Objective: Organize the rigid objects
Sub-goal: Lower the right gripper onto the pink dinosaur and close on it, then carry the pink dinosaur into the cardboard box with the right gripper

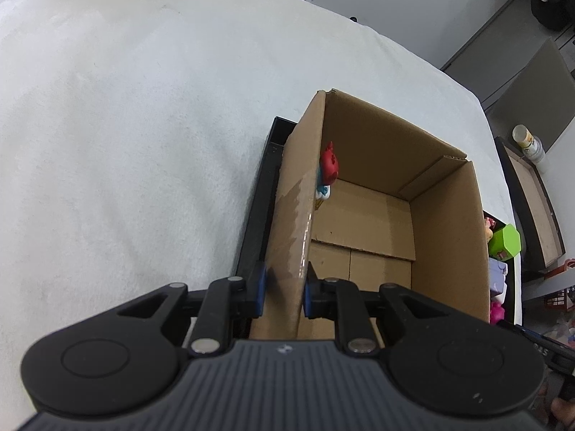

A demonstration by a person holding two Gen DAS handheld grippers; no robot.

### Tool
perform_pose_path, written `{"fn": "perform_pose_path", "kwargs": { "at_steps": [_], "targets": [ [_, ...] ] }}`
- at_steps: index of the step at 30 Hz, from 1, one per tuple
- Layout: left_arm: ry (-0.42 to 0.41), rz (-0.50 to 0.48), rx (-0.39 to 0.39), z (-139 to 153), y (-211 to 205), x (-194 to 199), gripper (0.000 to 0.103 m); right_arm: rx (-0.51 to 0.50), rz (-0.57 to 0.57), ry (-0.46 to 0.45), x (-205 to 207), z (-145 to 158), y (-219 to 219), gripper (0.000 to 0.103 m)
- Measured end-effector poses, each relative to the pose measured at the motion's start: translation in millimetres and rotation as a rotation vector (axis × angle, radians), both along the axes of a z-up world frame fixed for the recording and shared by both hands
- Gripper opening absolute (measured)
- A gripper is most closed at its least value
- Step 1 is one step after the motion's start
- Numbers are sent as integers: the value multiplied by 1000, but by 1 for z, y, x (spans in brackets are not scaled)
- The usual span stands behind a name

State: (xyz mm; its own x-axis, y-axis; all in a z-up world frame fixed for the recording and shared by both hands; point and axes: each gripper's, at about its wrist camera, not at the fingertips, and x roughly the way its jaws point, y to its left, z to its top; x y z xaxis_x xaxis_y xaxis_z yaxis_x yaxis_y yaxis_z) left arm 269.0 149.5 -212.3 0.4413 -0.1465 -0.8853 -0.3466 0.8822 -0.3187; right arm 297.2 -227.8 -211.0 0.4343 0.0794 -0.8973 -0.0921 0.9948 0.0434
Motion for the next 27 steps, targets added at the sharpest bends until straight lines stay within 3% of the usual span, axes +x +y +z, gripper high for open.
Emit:
{"fn": "perform_pose_path", "kwargs": {
  "at_steps": [15,18,21,27],
  "targets": [
    [-9,4,-17,0,2,-3,19,-21,-13,43,17,-20,2,57],
    [-8,11,-21,0,2,-4,19,-17,-5,73,19,-24,-1,43],
    [-10,17,-21,1,1,-4,19,45,-19,105,17,-18,-7,43],
    [-13,22,-19,2,1,-5,19,42,29,75,4,0,-3,43]
  ]
}}
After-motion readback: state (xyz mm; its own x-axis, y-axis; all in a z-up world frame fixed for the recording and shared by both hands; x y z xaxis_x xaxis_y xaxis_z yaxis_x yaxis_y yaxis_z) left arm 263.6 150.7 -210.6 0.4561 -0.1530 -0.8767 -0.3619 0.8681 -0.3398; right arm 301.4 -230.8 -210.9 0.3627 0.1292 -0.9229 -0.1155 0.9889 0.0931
